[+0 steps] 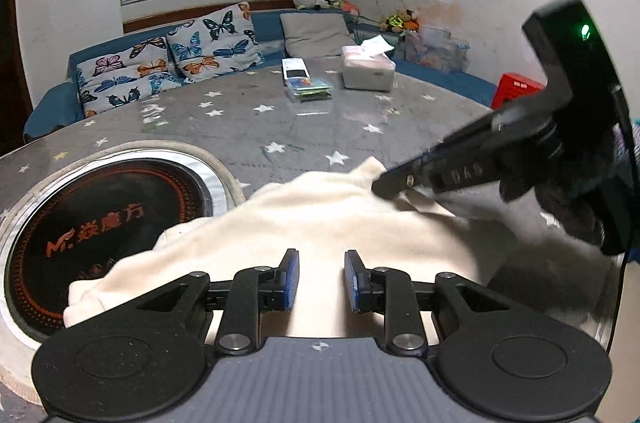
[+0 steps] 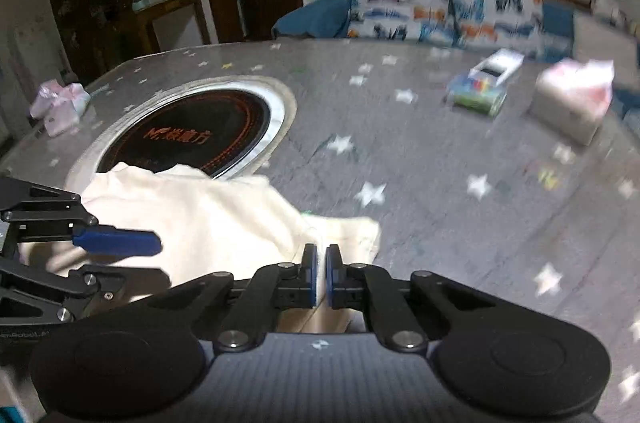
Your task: Fold clothes
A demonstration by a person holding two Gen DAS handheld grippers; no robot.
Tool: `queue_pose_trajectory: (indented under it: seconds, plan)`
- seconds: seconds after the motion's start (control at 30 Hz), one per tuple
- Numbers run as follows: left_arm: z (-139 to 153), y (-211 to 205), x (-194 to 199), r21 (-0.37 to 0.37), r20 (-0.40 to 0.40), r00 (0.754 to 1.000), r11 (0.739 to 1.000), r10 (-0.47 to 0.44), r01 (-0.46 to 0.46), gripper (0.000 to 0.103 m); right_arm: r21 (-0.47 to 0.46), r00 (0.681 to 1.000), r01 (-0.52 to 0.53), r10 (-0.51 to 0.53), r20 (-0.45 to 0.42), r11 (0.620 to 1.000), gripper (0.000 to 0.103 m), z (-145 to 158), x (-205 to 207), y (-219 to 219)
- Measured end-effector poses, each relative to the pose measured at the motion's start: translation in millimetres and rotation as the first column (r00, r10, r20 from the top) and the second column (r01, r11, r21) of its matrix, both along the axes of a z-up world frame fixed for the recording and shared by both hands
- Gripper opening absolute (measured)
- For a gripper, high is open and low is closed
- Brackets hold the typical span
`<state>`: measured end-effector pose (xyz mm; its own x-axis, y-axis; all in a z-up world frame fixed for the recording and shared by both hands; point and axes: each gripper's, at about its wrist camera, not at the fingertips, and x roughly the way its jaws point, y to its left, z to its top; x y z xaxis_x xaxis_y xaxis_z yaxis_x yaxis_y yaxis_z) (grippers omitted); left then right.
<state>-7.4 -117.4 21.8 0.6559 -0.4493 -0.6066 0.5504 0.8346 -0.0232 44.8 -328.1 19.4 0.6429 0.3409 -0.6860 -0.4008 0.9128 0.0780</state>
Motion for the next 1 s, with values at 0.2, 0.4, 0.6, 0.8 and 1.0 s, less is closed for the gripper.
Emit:
queue_pose_trajectory:
  seconds: [0.2, 0.4, 0.6, 0.8, 1.0]
  plan:
    - [-5, 2, 0, 0.002, 0.006, 1.000, 1.000, -0.017, 0.017, 0.028, -0.064, 0.998, 0.006, -0.002, 0.063, 0.998, 0.003, 10, -1, 5]
    - [-3, 7, -1, -0.021, 0.002, 1.000, 1.000, -0.005, 0.005, 0.029, -0.070, 0.999, 0.021, -0.019, 0.030, 0.997, 0.006, 4, 7, 4]
    - [4, 20, -1, -0.055, -0.002, 0.998, 0.997, 0.060, -0.060, 0.036, 0.004, 0.997, -0.066, 0.066, 0.041, 0.998, 0.006, 18, 8, 19]
    - [9, 50, 0, -0.049, -0.007, 0.986, 0.985, 0.166, -0.167, 0.038, -0.015, 0.992, -0.128, 0.128, -0.011, 0.992, 0.007, -1, 29, 47]
    - [17, 82, -17, -0.059, 0.004, 0.974, 0.972, 0.229, -0.228, 0.038, -0.021, 0.992, -0.120, 0.121, 0.024, 0.993, 0.007, 21, 15, 32]
